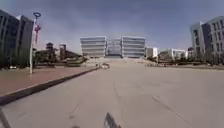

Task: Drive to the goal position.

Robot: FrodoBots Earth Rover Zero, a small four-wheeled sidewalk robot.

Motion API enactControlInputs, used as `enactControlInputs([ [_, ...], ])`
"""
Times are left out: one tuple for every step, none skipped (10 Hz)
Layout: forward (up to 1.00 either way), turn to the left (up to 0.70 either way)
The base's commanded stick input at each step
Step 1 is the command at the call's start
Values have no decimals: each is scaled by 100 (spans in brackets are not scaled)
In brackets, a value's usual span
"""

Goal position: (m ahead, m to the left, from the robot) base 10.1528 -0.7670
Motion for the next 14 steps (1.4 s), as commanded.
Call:
enactControlInputs([
  [100,0],
  [100,0],
  [100,0],
  [100,0],
  [100,0],
  [100,0],
  [100,0],
  [100,0],
  [100,0],
  [100,0],
  [100,0],
  [100,0],
  [100,0],
  [100,0],
])
